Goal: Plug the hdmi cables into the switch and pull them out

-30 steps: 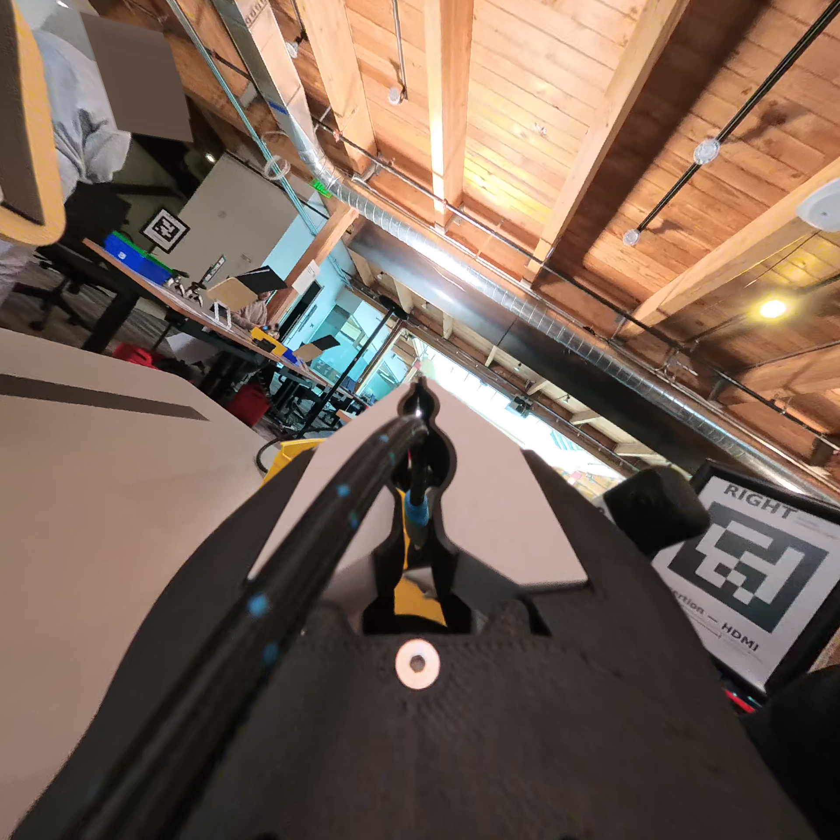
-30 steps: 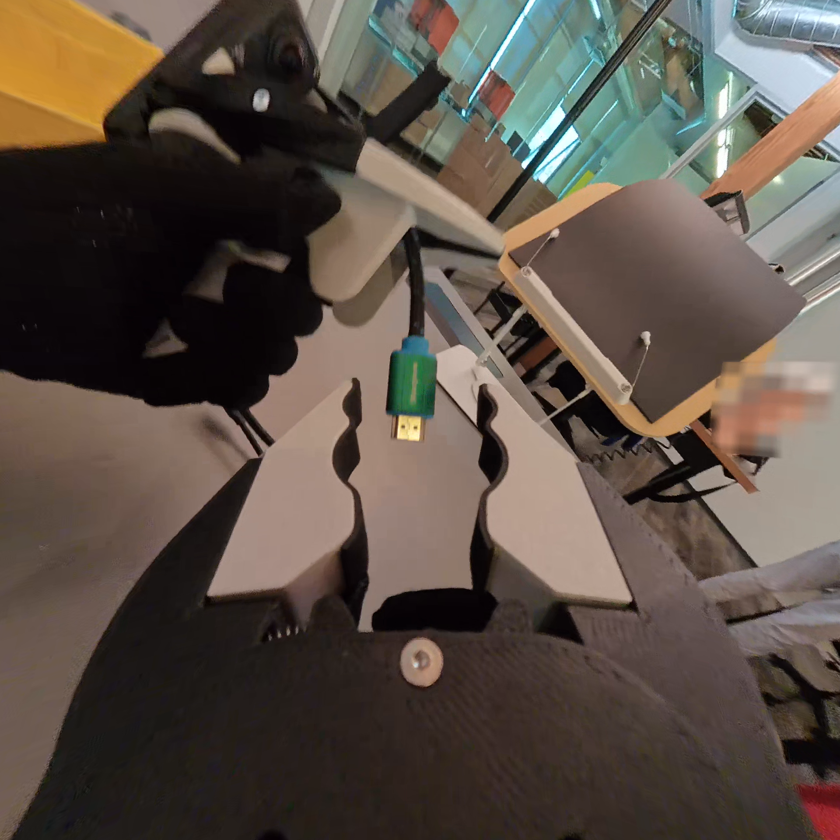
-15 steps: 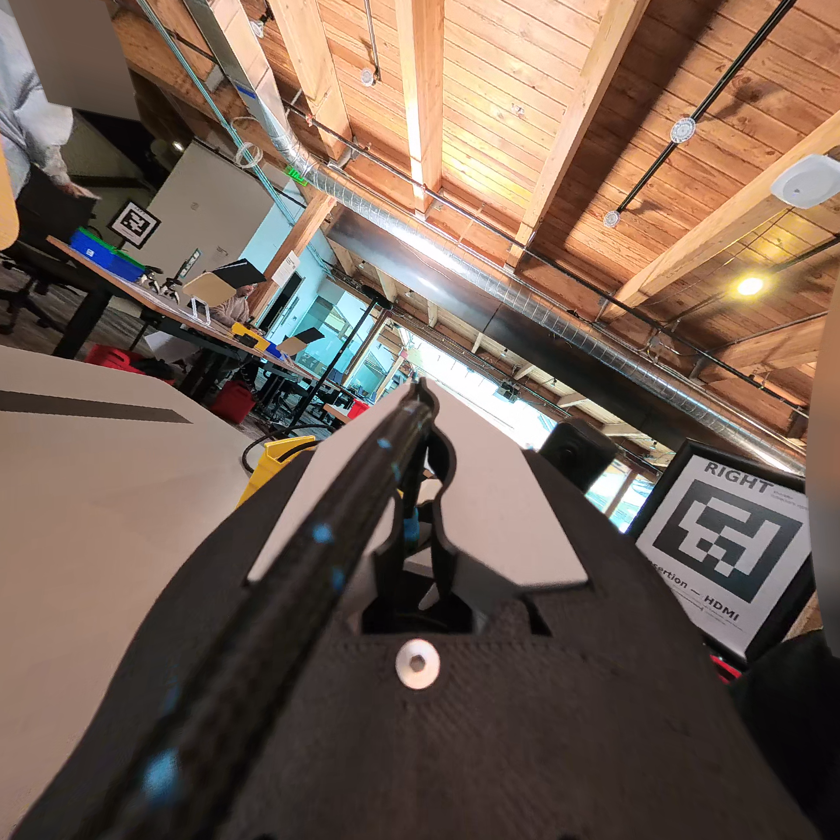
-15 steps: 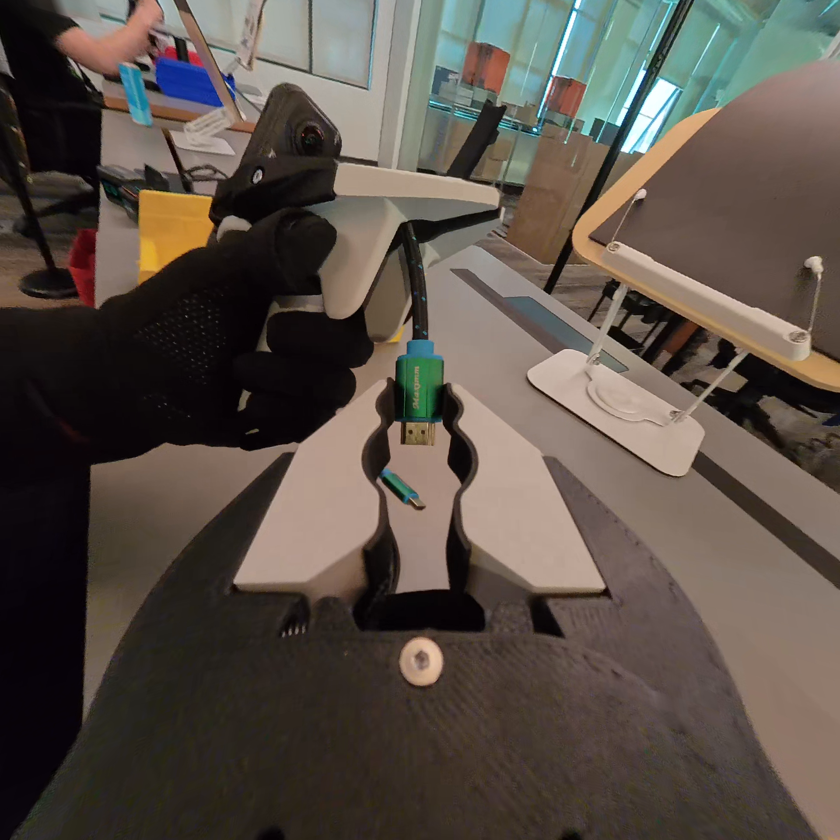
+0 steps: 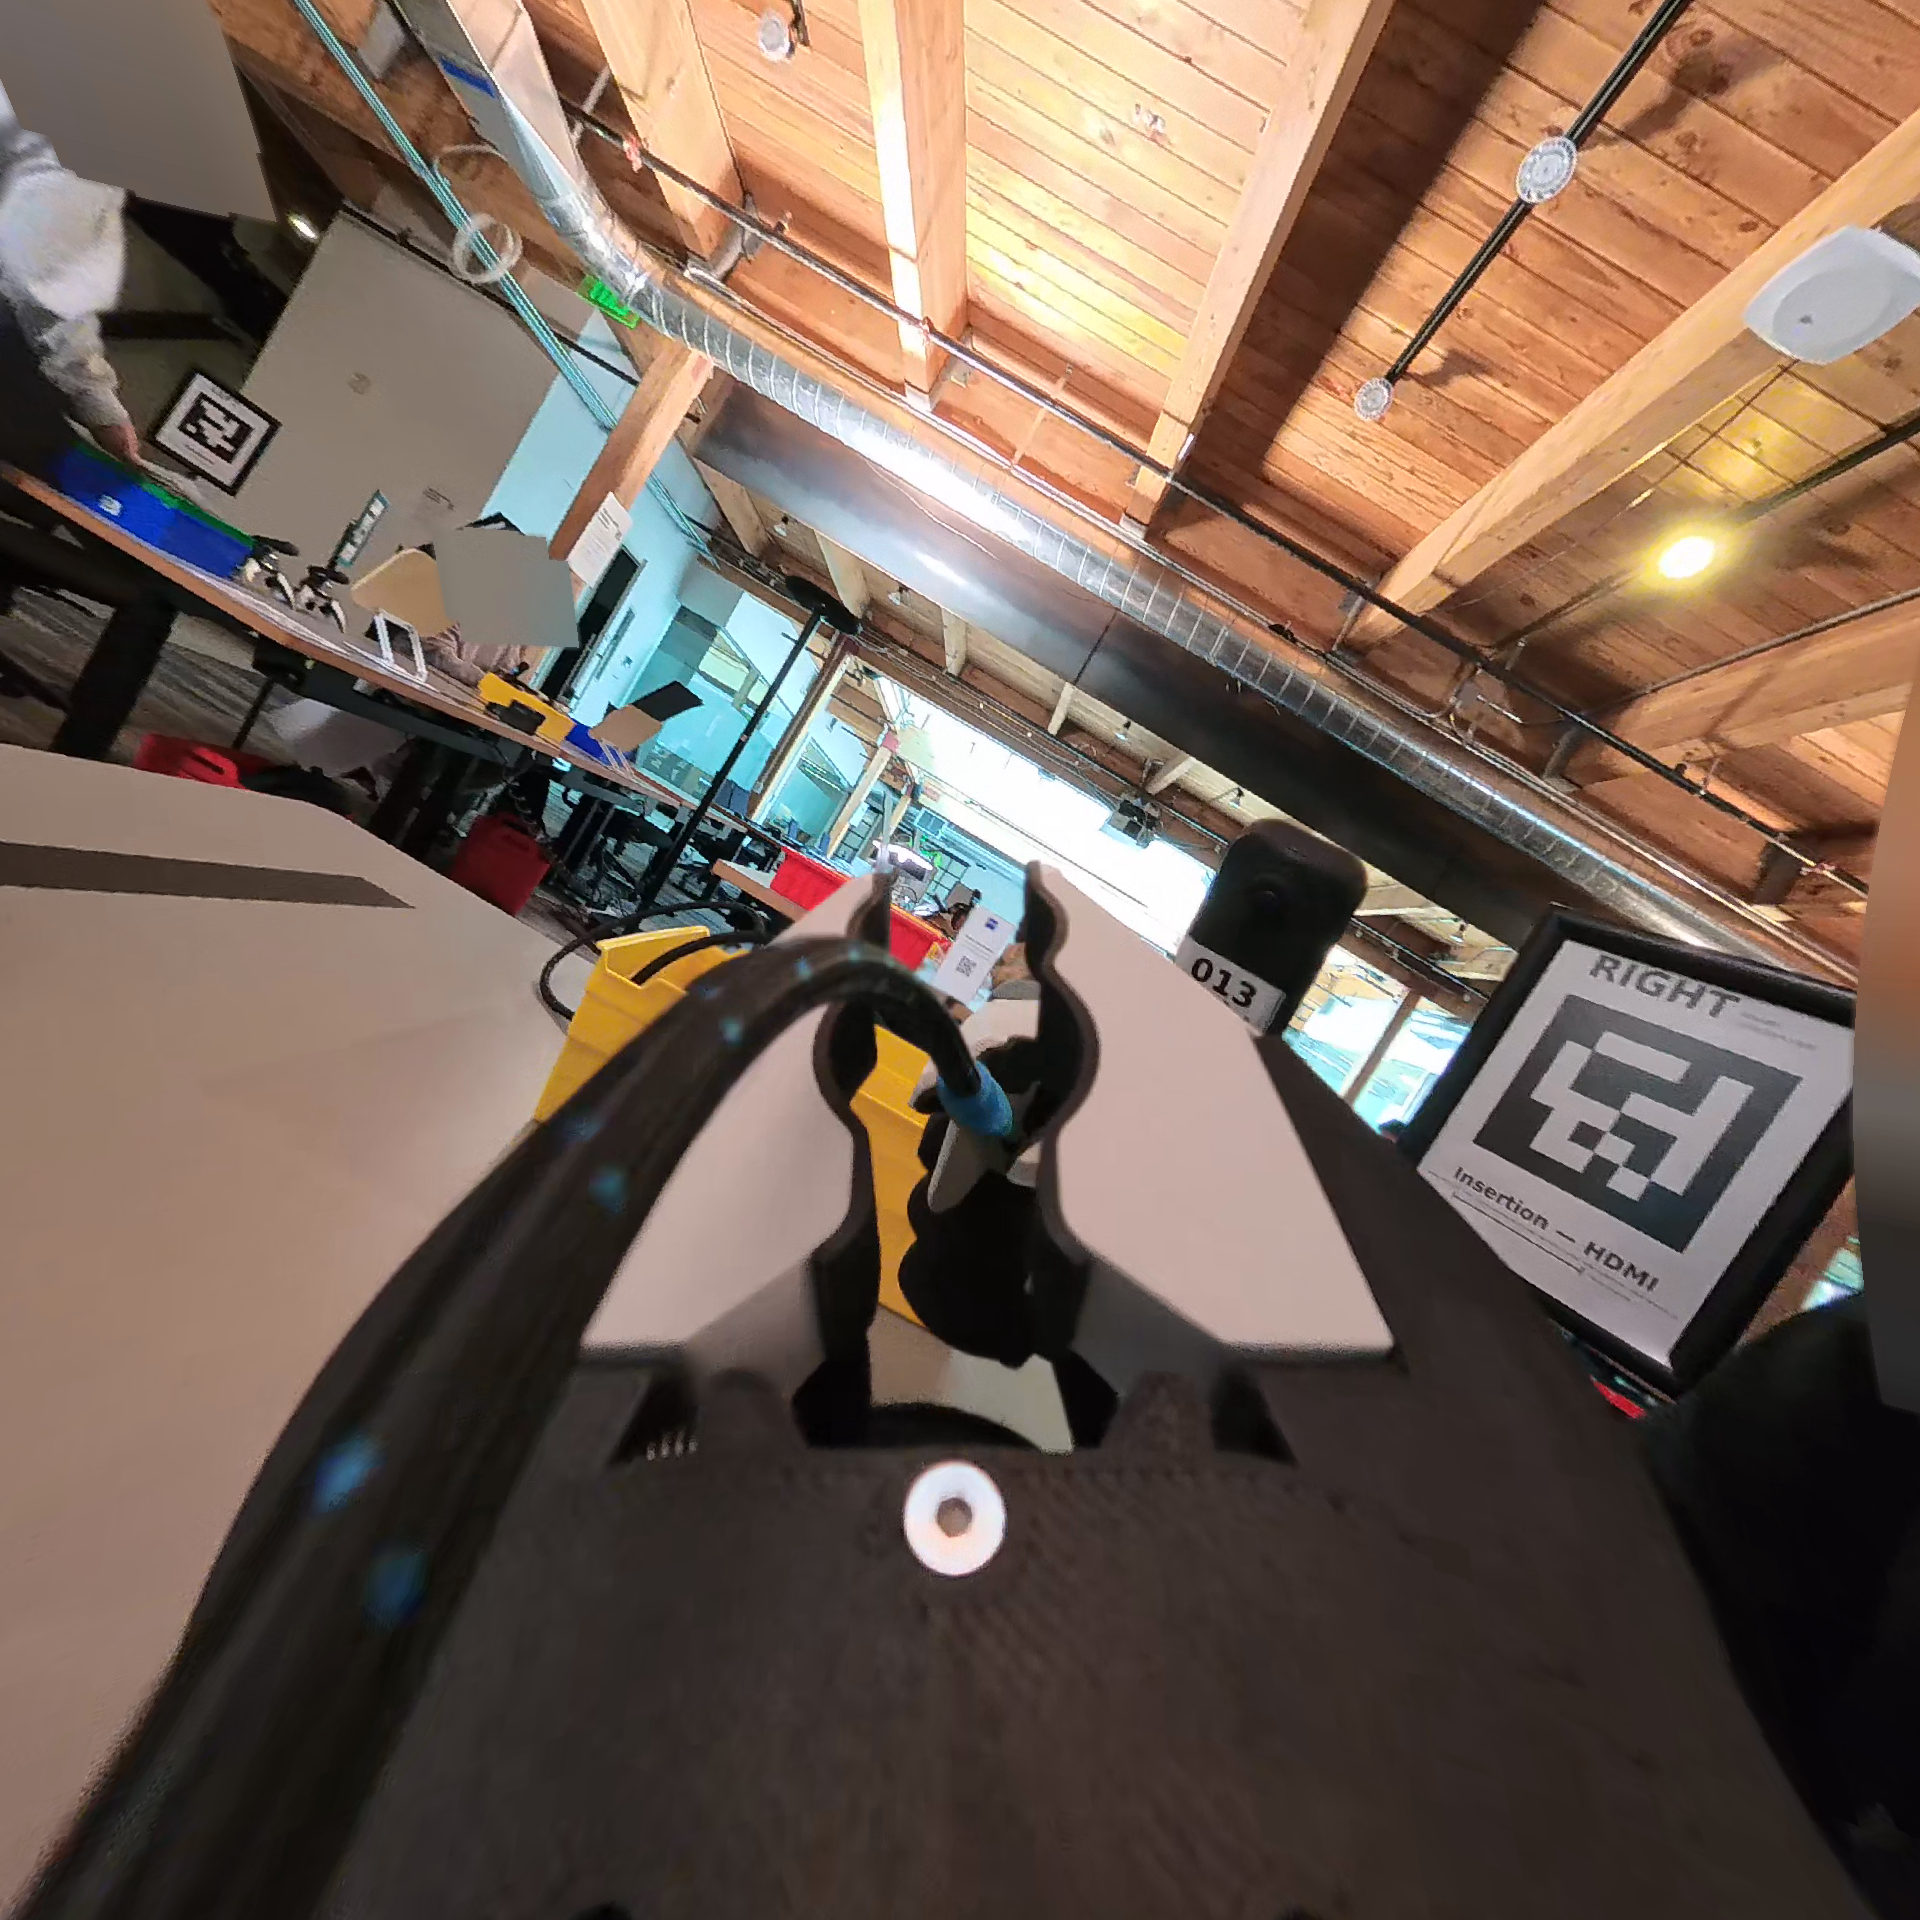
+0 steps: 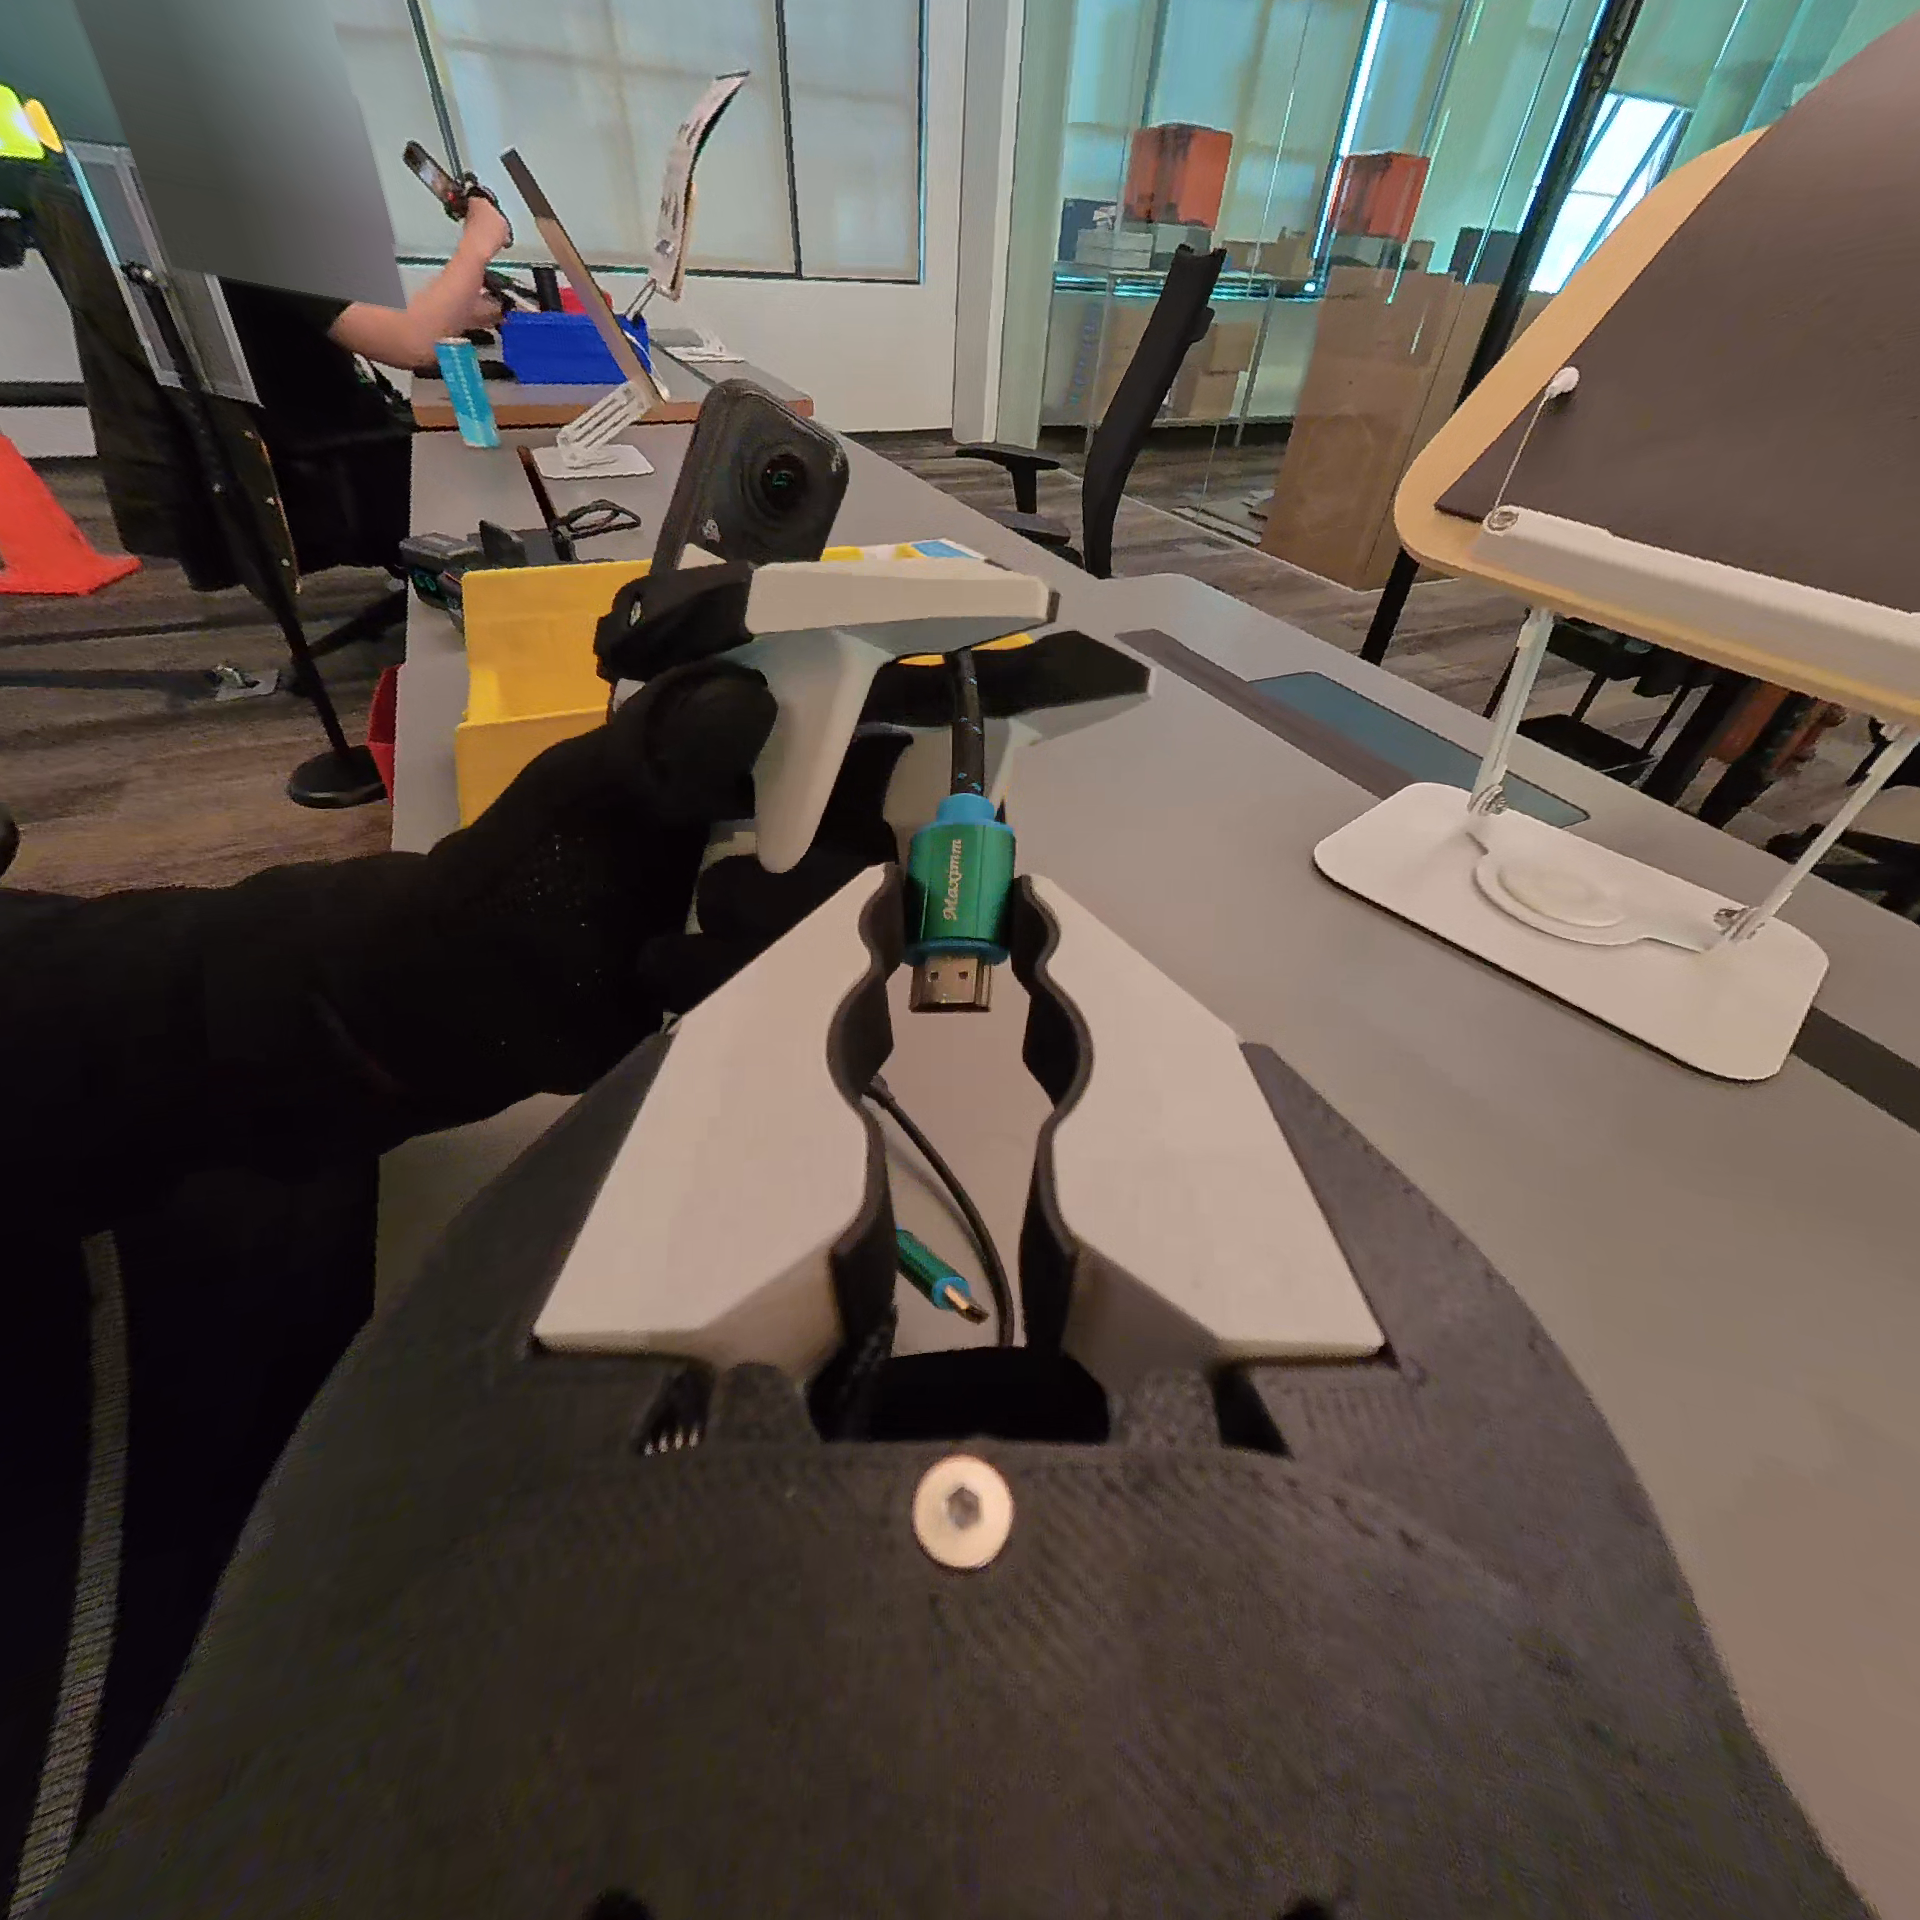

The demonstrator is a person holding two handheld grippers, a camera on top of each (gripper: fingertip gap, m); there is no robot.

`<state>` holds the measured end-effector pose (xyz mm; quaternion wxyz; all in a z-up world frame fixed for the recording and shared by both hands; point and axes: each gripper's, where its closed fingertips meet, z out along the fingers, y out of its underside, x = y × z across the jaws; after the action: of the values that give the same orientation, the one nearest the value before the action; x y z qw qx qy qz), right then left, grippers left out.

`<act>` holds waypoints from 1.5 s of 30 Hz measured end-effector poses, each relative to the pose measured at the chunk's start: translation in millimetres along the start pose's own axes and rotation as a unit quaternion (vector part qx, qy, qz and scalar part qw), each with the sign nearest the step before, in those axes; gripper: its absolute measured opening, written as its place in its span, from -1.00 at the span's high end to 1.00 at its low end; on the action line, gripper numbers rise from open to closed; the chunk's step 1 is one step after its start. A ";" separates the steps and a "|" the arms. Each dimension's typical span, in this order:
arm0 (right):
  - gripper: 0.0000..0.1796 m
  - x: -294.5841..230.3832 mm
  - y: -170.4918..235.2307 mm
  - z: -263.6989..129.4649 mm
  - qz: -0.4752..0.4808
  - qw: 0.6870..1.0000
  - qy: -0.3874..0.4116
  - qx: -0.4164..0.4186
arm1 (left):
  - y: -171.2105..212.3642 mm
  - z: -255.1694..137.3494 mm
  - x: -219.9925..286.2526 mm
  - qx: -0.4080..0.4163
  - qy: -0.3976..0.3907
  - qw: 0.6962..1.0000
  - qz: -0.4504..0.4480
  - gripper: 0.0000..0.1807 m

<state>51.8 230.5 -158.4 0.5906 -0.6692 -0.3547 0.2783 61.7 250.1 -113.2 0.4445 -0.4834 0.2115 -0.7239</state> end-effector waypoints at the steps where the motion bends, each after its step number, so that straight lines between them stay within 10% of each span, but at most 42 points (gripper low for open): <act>1: 0.81 -0.4 0.7 0.4 0.004 1.000 -0.002 -0.001 | 3.1 1.2 0.7 -0.006 0.005 1.000 -0.002 0.71; 9: 0.82 -4.3 -3.0 -1.5 0.031 0.999 -0.032 0.006 | 30.7 10.5 1.6 -0.083 0.029 0.995 0.050 0.50; 24: 0.92 -17.6 -11.1 -22.7 0.080 0.988 -0.127 0.026 | 44.2 10.8 36.8 -0.139 0.141 0.968 0.152 1.00; 31: 0.62 8.7 -20.0 -27.0 -0.081 0.996 0.023 -0.009 | 18.8 18.8 1.1 -0.087 0.025 0.993 0.071 1.00; 41: 0.77 35.5 -21.5 -17.1 -0.451 0.835 0.274 -0.158 | 14.4 33.5 0.5 -0.042 -0.024 0.997 -0.052 1.00; 45: 0.84 35.2 -23.3 -17.3 -0.464 0.824 0.291 -0.148 | 11.9 35.3 0.1 -0.022 -0.033 0.990 -0.134 1.00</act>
<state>82.9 249.7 -131.2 0.6195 -0.5553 -0.4717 -0.2921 98.2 248.2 -106.2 0.3394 -0.5402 0.1456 -0.7562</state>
